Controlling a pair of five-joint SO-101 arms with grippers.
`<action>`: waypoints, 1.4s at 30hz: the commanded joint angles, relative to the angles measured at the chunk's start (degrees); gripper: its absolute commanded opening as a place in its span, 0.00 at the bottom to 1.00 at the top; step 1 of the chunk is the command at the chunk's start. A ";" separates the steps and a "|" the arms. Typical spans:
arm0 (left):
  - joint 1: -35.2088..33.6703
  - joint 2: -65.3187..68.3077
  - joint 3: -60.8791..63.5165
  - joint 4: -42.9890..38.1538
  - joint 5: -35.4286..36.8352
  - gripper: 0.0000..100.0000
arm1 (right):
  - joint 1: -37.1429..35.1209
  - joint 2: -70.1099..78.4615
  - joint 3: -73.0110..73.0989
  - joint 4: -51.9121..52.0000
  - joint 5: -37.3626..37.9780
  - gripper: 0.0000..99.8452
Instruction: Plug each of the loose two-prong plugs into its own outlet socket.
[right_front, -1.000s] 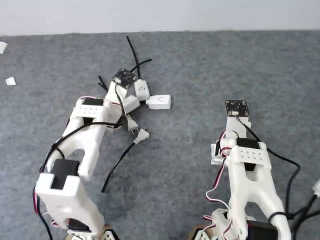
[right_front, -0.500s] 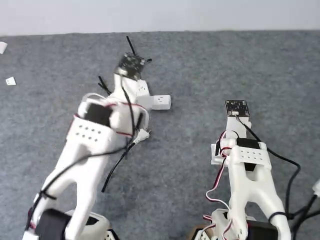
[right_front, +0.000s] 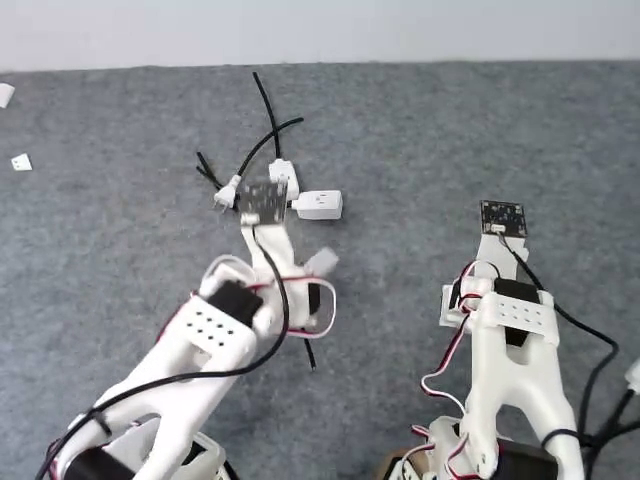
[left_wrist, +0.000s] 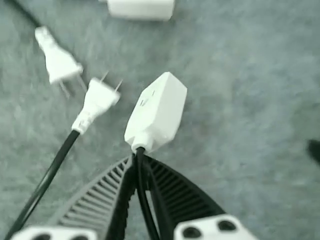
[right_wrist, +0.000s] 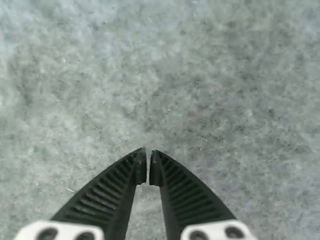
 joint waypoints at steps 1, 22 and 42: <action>0.09 2.37 4.18 -8.35 0.62 0.04 | 0.75 0.40 -0.53 -1.01 -0.62 0.02; -4.31 -0.44 3.65 -6.15 -16.35 0.32 | 0.31 0.48 -0.53 -1.19 -0.62 0.02; 13.54 8.53 -2.77 -11.34 -35.52 0.01 | 0.31 0.48 -0.53 -1.27 -0.62 0.02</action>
